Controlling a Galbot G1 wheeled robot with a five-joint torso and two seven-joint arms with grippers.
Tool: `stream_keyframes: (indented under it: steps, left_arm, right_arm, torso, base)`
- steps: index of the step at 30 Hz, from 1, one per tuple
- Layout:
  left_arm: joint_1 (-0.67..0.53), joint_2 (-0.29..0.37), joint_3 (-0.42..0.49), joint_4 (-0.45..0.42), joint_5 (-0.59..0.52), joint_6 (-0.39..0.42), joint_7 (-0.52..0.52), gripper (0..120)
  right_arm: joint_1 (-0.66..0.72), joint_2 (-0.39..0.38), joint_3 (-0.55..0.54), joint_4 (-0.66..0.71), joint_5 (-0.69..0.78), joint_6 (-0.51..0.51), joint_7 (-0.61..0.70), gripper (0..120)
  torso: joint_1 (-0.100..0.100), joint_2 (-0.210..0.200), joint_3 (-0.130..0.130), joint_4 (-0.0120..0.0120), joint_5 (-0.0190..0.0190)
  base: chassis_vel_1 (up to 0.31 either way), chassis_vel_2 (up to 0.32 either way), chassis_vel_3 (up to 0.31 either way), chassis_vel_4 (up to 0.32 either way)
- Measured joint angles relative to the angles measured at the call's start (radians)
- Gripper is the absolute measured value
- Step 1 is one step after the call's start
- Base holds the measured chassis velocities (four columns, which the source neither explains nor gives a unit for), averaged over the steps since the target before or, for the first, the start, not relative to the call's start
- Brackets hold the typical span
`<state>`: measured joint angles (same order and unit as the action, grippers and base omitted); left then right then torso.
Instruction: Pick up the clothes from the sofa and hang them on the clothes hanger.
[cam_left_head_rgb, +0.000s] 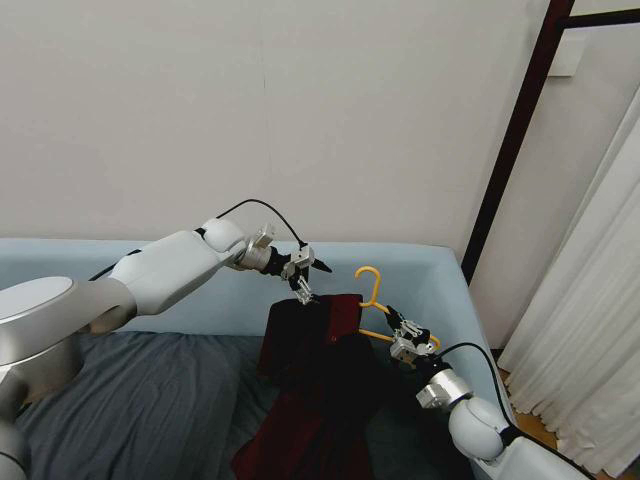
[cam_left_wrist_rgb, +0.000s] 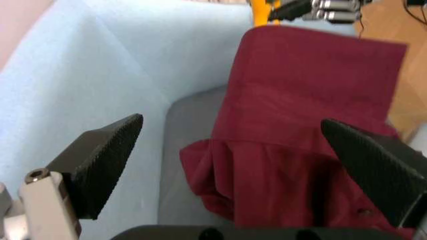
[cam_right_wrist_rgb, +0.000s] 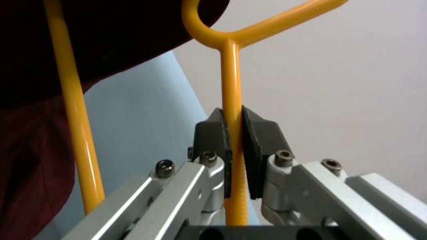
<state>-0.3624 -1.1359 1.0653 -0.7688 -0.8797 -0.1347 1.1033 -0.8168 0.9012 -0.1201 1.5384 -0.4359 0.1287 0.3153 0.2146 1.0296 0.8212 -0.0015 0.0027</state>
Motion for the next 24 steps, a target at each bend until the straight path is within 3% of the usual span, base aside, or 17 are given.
stream_keyframes:
  steps: [11, 17, 24]
  left_arm:
    - [0.003, -0.051, 0.009, 0.072, 0.098, -0.048, 0.117, 96]
    - [0.021, -0.070, 0.008, 0.081, 0.116, -0.048, 0.119, 93]
    - [0.040, -0.099, -0.009, 0.115, 0.132, -0.042, 0.089, 79]
  right_arm:
    - [-0.013, 0.021, 0.046, -0.039, -0.128, 0.082, 0.021, 5]
    - [0.001, 0.027, 0.045, -0.053, -0.154, 0.092, 0.028, 5]
    - [0.008, 0.027, 0.043, -0.053, -0.156, 0.094, 0.031, 5]
  torso:
    - [0.000, 0.000, 0.000, 0.0002, 0.0001]
    - [0.000, 0.000, 0.000, 0.0002, -0.0001]
    - [0.000, 0.000, 0.000, 0.0000, 0.0000]
  base:
    - [0.000, 0.000, 0.000, 0.000]
    - [0.000, 0.000, 0.000, 0.000]
    - [0.000, 0.000, 0.000, 0.000]
